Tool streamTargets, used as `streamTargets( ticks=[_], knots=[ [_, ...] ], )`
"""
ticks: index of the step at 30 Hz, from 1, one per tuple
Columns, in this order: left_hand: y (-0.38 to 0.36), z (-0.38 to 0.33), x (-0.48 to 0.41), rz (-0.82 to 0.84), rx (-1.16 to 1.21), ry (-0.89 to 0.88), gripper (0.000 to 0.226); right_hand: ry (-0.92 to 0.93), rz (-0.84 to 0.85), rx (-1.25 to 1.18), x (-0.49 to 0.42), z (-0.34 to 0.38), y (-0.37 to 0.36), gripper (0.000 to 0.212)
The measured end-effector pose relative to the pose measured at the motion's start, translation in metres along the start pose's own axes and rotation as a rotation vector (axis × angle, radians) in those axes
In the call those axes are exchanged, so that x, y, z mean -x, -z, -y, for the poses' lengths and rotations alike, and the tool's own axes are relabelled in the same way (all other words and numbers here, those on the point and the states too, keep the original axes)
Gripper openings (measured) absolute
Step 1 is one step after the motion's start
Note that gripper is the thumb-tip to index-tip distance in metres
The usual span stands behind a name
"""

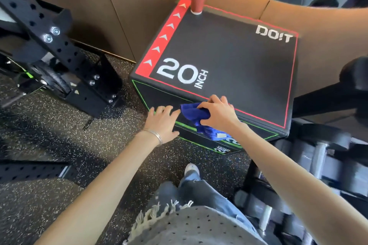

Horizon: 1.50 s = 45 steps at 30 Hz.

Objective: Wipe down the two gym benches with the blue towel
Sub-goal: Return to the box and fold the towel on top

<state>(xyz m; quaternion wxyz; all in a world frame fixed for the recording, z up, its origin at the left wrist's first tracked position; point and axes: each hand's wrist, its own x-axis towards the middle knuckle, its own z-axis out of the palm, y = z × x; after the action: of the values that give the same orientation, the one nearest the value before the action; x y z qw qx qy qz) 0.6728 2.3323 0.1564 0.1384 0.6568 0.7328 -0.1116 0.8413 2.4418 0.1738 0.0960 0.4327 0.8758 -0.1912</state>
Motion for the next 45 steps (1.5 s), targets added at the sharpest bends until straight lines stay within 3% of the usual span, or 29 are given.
streamTargets(
  ticks=[21,28,35,41,45],
  knots=[
    [0.067,0.043,-0.186,-0.057,-0.076,-0.274,0.066,-0.325,-0.104,-0.082,-0.13,-0.045,0.062,0.044],
    [0.075,0.043,-0.213,-0.01,-0.063,-0.33,0.07,-0.391,0.011,-0.182,-0.125,-0.053,0.044,0.06],
    [0.07,0.024,-0.23,-0.058,-0.01,-0.365,0.059,-0.508,-0.21,-0.421,-0.113,-0.09,0.05,0.027],
    [0.069,0.005,-0.244,-0.054,0.069,-0.397,0.052,-0.541,-0.085,-0.445,-0.115,-0.122,0.045,0.034],
    [0.072,-0.007,-0.257,-0.068,0.088,-0.405,0.046,-0.504,-0.1,-0.491,-0.124,-0.129,0.041,0.039]
  ],
)
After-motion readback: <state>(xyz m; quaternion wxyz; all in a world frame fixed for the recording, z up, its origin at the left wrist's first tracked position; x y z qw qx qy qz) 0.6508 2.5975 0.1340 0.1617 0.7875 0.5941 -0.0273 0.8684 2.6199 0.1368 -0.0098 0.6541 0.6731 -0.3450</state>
